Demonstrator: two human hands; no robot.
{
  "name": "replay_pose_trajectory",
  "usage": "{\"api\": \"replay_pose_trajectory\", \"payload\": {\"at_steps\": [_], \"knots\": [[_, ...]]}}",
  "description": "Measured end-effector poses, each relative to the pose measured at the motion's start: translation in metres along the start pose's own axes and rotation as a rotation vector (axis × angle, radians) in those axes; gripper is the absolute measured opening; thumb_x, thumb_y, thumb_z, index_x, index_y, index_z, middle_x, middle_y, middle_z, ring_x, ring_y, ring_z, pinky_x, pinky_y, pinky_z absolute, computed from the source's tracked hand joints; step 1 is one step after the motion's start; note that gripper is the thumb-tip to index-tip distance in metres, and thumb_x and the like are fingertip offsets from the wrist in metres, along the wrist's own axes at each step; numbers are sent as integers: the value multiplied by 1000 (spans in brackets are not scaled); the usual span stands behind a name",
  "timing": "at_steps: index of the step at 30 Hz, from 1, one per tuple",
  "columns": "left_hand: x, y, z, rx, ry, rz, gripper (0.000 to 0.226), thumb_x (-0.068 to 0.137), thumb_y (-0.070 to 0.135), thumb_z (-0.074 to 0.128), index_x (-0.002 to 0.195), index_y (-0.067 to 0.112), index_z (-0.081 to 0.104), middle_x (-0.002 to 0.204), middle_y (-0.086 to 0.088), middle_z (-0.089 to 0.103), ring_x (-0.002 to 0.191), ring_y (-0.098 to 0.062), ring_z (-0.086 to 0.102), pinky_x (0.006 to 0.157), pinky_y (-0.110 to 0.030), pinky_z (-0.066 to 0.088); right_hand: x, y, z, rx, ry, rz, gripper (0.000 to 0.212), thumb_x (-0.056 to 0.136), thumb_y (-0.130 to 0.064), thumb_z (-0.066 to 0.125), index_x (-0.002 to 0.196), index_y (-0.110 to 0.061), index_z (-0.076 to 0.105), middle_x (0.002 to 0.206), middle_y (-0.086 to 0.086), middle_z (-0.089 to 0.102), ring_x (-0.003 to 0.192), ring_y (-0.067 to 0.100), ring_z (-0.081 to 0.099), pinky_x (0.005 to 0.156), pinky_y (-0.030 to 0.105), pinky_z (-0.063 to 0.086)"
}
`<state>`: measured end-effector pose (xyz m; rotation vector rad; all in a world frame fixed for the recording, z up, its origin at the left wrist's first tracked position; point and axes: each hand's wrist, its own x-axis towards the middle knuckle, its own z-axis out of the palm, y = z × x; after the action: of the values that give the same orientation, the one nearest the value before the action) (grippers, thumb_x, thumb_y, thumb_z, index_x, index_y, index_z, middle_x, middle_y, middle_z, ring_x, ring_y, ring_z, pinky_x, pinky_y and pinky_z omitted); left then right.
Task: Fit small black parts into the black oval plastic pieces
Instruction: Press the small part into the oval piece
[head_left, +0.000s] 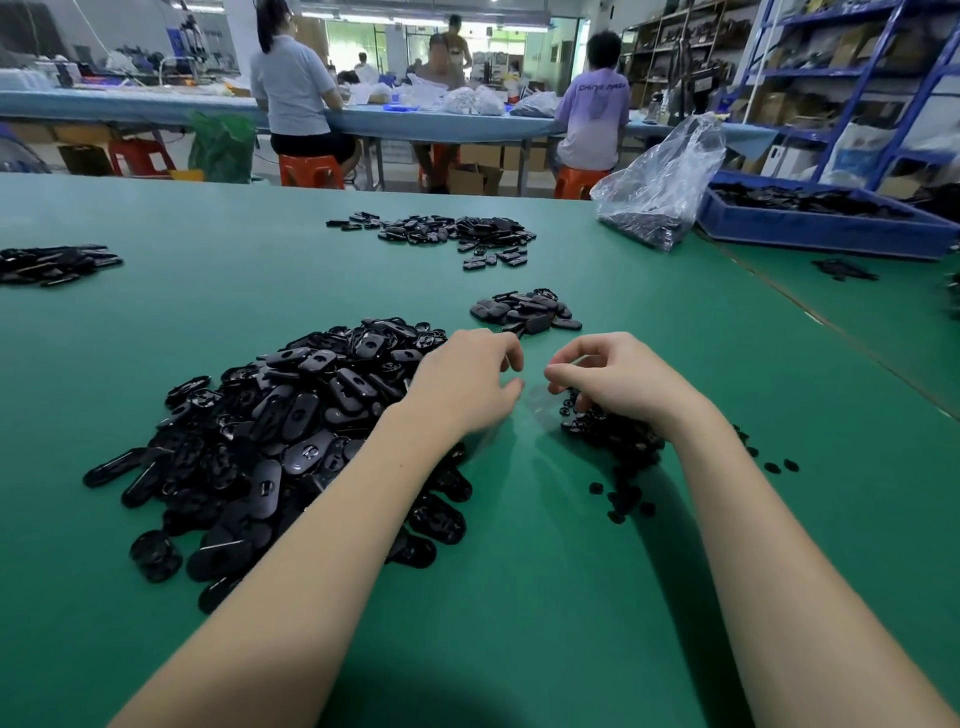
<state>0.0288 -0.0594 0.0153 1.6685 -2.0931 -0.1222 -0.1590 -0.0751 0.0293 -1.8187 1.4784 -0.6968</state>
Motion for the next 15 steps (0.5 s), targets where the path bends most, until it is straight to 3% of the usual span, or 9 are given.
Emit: {"api": "replay_pose_trajectory", "payload": {"at_steps": [6,10,15], "knots": [[-3,-33,-13,209,141,-167,25,90,32,64,114,26,64,116,-1,63,117,-25,51,93,-37,43,2,-3,10,-79,-63,-16,9,92,-32,68,91,-24,72,83,-17,77,59,7,66,71,27,47],[-3,-43,-15,302,85,-225,28,90,35,63,117,26,66,122,-3,61,120,-28,48,99,-39,40,4,-5,14,-100,-84,-32,10,91,-33,67,91,-24,72,83,-17,77,60,5,67,75,29,51],[-4,-46,-11,345,68,-230,30,92,39,61,119,30,68,129,-2,59,127,-26,45,105,-40,37,3,-6,18,-115,-103,-37,8,92,-32,67,91,-26,71,83,-18,77,60,4,67,66,25,48]]}}
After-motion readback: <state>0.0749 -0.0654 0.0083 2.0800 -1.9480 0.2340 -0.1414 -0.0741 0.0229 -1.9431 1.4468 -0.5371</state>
